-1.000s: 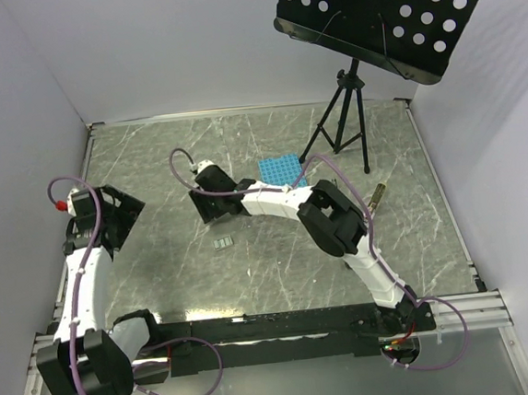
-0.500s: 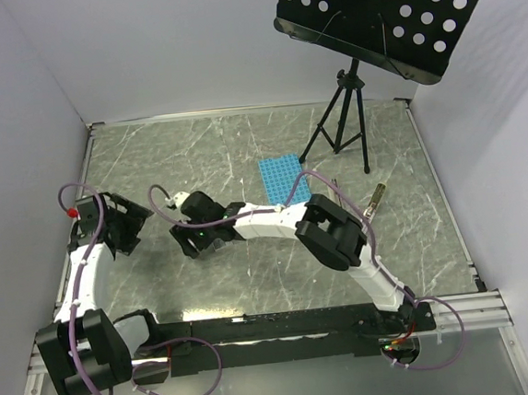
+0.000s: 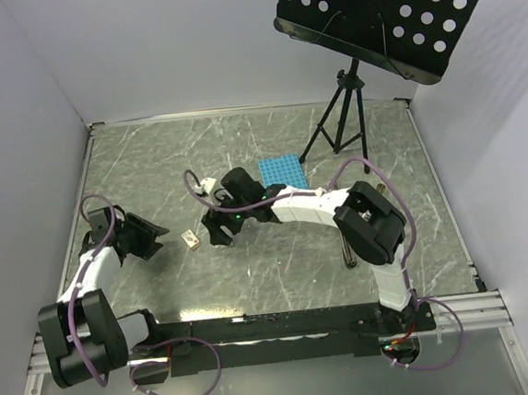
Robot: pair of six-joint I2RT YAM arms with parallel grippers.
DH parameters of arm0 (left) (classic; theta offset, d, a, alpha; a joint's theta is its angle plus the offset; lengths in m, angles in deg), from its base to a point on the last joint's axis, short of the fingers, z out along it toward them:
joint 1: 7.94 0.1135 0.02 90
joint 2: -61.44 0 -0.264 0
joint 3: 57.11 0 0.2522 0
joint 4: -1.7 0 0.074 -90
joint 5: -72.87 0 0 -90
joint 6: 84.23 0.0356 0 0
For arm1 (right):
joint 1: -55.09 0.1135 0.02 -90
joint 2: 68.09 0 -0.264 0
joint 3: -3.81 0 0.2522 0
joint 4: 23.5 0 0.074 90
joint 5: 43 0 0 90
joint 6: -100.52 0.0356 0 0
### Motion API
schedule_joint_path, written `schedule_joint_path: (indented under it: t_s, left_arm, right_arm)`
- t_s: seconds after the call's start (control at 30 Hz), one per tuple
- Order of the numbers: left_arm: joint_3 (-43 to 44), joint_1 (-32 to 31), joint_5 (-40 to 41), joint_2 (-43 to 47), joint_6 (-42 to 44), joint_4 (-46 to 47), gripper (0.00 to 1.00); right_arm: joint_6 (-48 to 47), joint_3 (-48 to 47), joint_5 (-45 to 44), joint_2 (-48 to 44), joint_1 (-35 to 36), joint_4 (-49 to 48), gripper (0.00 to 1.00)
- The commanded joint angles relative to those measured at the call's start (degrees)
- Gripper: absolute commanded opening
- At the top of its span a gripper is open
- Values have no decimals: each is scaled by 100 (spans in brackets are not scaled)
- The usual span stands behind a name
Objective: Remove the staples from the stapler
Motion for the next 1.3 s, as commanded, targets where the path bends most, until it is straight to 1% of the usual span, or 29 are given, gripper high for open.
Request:
schedule_joint_path:
  t_s: [0.0,0.03,0.07,0.1,0.13,0.2,0.23,0.33,0.5,0.67,0.93,1.07,1.27]
  left_arm:
    - [-161,13,-457,-172,-77,466,49]
    - [-204,-4,-527,-216,-191,545,47]
    - [-283,-13,-563,-242,-244,668,40]
    - [-301,-39,-554,-260,-279,686,37]
    - [-319,-57,-511,-304,-280,687,31]
    - [-337,-75,-432,-357,-253,660,25]
    - [-354,-75,-405,-383,-253,669,20]
    - [-477,-110,-449,-471,-376,827,15]
    - [-548,-241,-423,-743,-412,985,11]
    - [-565,-364,-528,-919,-499,1205,10]
    - [-714,-716,-537,-1042,-710,1442,9]
    - [-794,-822,-511,-1025,-763,1469,8]
    - [-1040,-901,-633,-683,-1052,1627,9]
  right_arm:
    - [-1142,187,1061,-122,-156,-327,77]
    - [-1337,258,1114,-113,-165,-406,77]
    - [-1487,337,1193,-113,-147,-459,76]
    - [-1801,459,1228,-139,-156,-469,76]
    - [-1900,530,1263,-174,-156,-477,76]
    - [-2181,688,1360,-296,-156,-478,75]
    - [-2252,741,1395,-323,-156,-634,75]
    - [-2551,760,1387,-297,-165,-601,75]
    - [-2902,347,1167,1,-156,-83,76]
    - [-3114,215,1026,89,-138,41,78]
    - [-3465,-57,1070,300,-33,436,80]
    - [-3501,-172,1070,423,11,498,80]
    - [-3519,-277,877,555,90,542,78]
